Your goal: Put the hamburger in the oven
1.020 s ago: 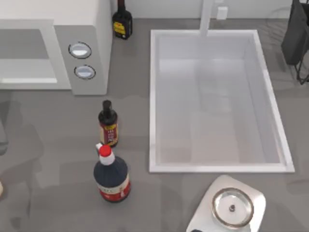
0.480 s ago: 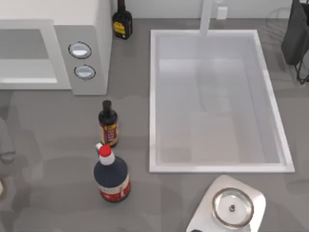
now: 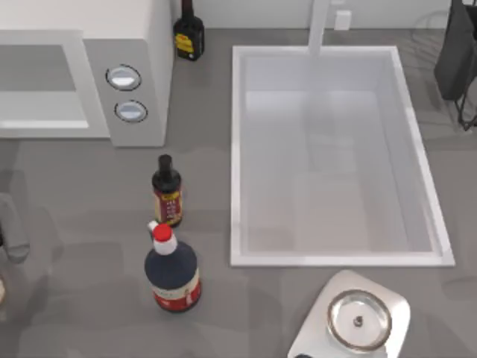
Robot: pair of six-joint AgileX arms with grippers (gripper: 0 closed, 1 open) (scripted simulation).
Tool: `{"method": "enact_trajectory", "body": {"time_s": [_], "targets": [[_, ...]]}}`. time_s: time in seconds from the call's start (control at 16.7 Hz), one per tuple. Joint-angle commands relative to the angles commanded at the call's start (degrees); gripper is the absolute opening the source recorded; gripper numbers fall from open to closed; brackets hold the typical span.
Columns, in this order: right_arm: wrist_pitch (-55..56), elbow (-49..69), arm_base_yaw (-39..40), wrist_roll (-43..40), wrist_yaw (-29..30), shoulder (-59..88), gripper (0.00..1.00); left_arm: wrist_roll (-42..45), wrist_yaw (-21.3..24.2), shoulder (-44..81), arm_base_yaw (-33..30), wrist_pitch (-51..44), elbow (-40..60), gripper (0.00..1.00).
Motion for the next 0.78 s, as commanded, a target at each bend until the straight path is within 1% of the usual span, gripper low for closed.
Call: {"method": "enact_trajectory", "body": {"time_s": [0.06,0.78], "targets": [[0.0,0.0,0.0,0.0,0.0,0.0,1.00,0.0,0.0,0.0,0.0,0.0,0.0,1.00],[0.0,0.0,0.0,0.0,0.0,0.0,1.00,0.0,0.0,0.0,0.0,0.0,0.0,0.10]]}}
